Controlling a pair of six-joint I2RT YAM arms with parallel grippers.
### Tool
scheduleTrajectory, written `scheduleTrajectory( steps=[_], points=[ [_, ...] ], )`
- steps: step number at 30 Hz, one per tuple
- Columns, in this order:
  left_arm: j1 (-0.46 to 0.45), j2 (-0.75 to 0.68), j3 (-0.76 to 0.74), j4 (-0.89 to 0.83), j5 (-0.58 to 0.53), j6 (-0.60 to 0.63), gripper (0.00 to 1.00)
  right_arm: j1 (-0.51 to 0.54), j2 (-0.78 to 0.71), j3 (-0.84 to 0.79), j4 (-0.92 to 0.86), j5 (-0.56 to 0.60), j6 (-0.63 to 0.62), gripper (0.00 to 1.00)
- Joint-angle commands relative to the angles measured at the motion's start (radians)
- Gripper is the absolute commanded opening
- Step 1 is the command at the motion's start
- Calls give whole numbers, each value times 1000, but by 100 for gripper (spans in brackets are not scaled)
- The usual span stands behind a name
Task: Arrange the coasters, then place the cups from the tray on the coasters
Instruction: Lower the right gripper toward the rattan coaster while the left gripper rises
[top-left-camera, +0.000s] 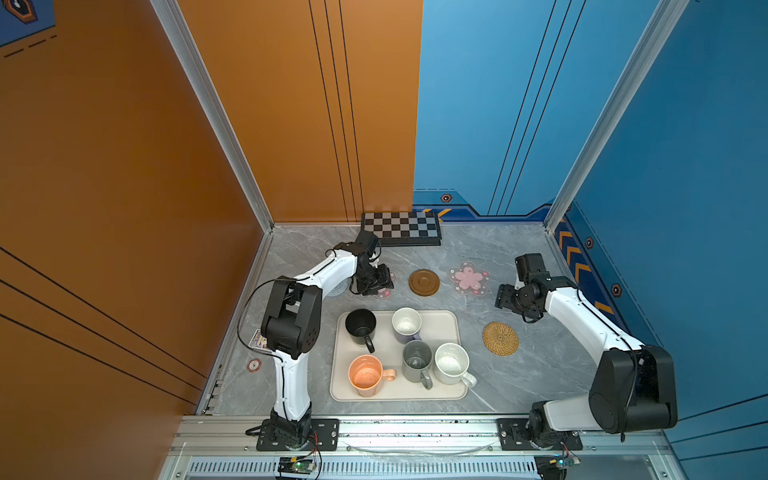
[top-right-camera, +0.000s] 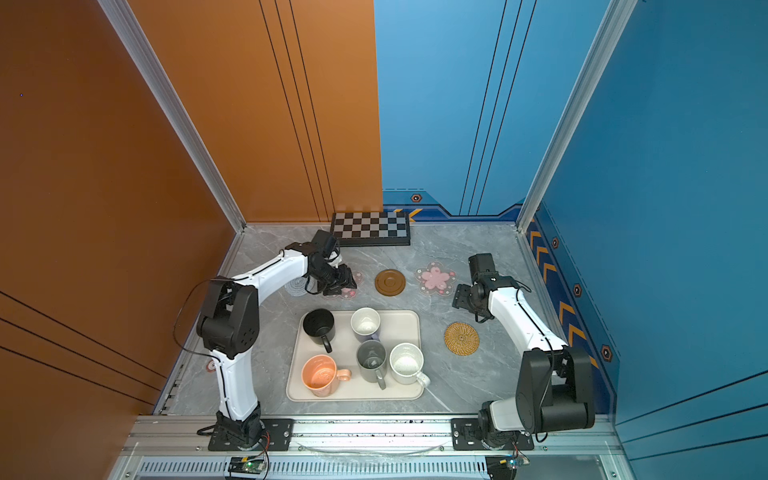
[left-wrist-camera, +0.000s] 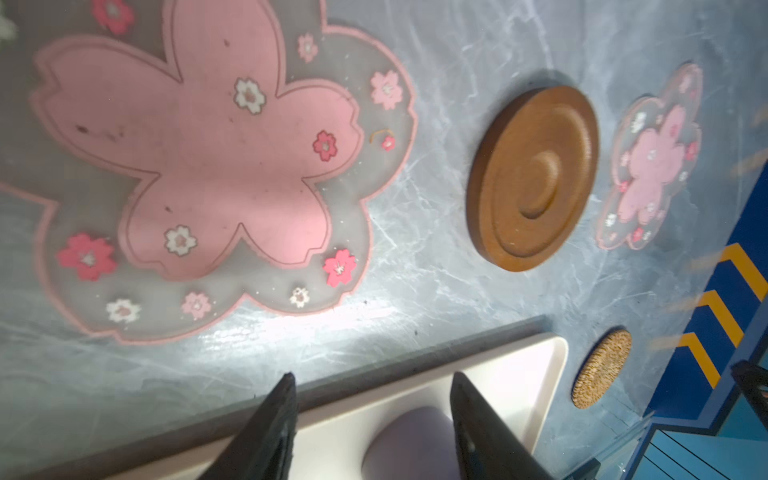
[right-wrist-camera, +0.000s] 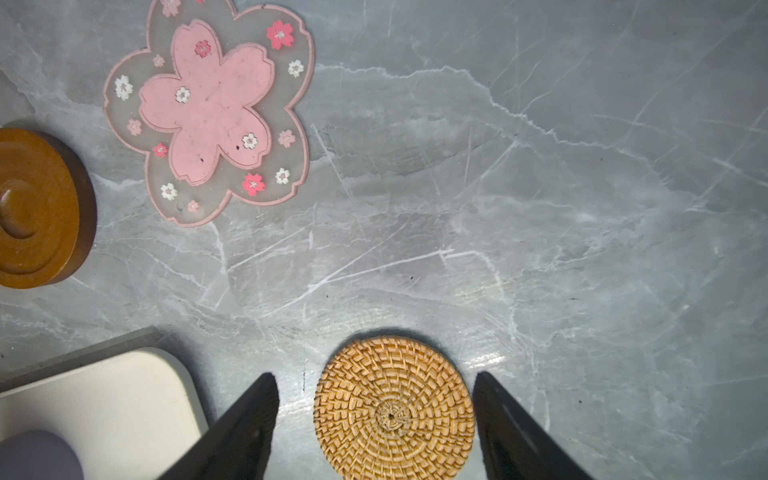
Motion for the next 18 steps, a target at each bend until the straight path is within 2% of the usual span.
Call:
scheduleTrajectory(
  steps=[1,10,18],
  points=[
    [14,-77,42,-85,-12,54,60,-5,-42,-9,-9,-18,16,76],
    [47,-198,22,-143,-94,88,61,-5,-94,-31,-61,-29,2,76],
    [54,-290,-2,-175,-133,135,61,7,-174,-141,-73,-42,12,75]
  ],
)
